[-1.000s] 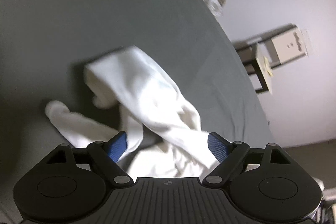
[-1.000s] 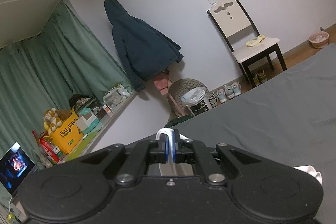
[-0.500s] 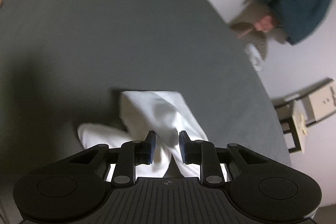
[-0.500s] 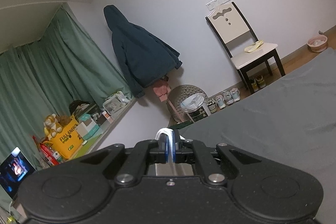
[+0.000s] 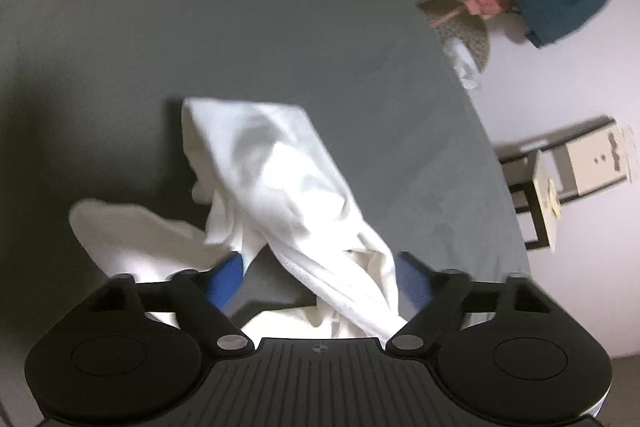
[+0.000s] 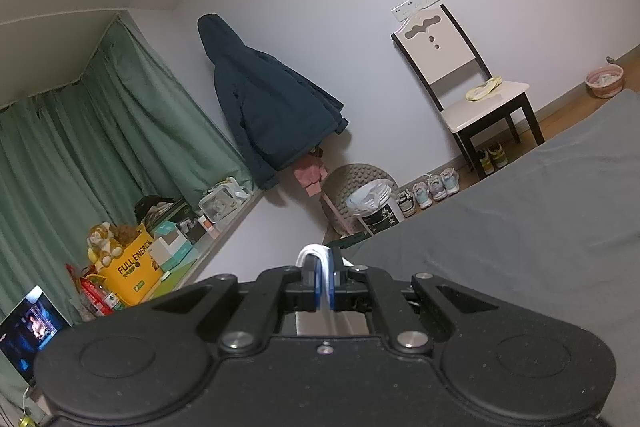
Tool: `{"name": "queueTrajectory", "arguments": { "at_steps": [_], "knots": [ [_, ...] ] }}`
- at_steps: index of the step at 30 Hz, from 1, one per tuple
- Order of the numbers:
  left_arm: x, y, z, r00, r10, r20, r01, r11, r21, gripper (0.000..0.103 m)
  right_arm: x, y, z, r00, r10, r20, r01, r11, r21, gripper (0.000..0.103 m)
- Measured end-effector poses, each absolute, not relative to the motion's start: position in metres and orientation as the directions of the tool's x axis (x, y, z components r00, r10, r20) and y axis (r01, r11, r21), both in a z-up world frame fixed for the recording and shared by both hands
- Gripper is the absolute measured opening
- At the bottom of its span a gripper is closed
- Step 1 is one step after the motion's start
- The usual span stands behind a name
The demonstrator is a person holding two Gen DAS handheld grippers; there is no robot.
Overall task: Fold clothes
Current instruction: 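Lift the shirt high with both grippers while shaking it out in the air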
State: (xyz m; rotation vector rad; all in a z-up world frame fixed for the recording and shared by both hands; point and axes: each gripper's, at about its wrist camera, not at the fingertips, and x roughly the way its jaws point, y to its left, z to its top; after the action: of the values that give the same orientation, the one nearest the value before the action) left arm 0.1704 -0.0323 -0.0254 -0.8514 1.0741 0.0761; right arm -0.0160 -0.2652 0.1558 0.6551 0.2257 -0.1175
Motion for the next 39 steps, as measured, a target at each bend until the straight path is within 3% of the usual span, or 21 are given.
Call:
{"name": "queueTrajectory", "arguments": {
  "at_steps": [1, 4, 9, 15, 20, 25, 27, 30, 36, 39],
  "knots": [
    [0.173, -0.034, -0.032, 0.504, -0.344, -0.792, -0.452, 0.677, -0.581, 0.034, -0.016, -0.265, 0.156, 0.969, -0.038, -0.245, 0.18, 0.787, 0.59, 0.004],
    [0.179, -0.038, -0.045, 0.537, -0.354, -0.766, -0.454, 0.644, -0.616, 0.003, -0.015, -0.265, 0.156, 0.97, -0.041, -0.242, 0.18, 0.787, 0.59, 0.004],
    [0.182, -0.037, 0.0, 0.682, -0.35, -0.642, -0.346, 0.62, -0.704, 0.002, -0.023, -0.269, 0.162, 0.98, -0.067, -0.187, 0.167, 0.785, 0.596, 0.004],
    [0.185, -0.03, 0.151, 0.828, -0.401, -0.392, -0.084, 0.603, -0.793, 0.002, -0.052, -0.281, 0.192, 0.996, -0.083, -0.044, 0.092, 0.77, 0.631, 0.004],
    [0.15, -0.032, 0.295, 0.893, -0.42, -0.163, 0.19, 0.679, -0.709, 0.003, -0.098, -0.278, 0.239, 0.986, -0.062, 0.155, -0.052, 0.769, 0.637, 0.004],
    [0.102, -0.037, 0.379, 0.907, -0.42, -0.018, 0.334, 0.746, -0.577, 0.003, -0.142, -0.269, 0.293, 0.944, -0.008, 0.33, -0.191, 0.802, 0.566, 0.004],
    [0.101, -0.042, 0.394, 0.914, -0.405, -0.022, 0.329, 0.772, -0.544, 0.003, -0.143, -0.272, 0.31, 0.943, -0.001, 0.333, -0.191, 0.816, 0.545, 0.004],
    [0.125, -0.05, 0.394, 0.921, -0.374, -0.107, 0.259, 0.794, -0.549, 0.003, -0.121, -0.288, 0.318, 0.966, -0.008, 0.257, -0.144, 0.813, 0.565, 0.004],
    [0.213, -0.107, 0.352, 0.904, -0.242, -0.352, 0.071, 0.897, -0.435, 0.003, -0.01, -0.346, 0.29, 0.997, -0.014, -0.076, 0.06, 0.762, 0.645, 0.004],
    [0.248, -0.141, 0.353, 0.893, -0.241, -0.379, 0.048, 0.891, -0.452, 0.003, 0.033, -0.384, 0.284, 0.984, -0.049, -0.173, 0.156, 0.713, 0.683, 0.004]
  ]
}}
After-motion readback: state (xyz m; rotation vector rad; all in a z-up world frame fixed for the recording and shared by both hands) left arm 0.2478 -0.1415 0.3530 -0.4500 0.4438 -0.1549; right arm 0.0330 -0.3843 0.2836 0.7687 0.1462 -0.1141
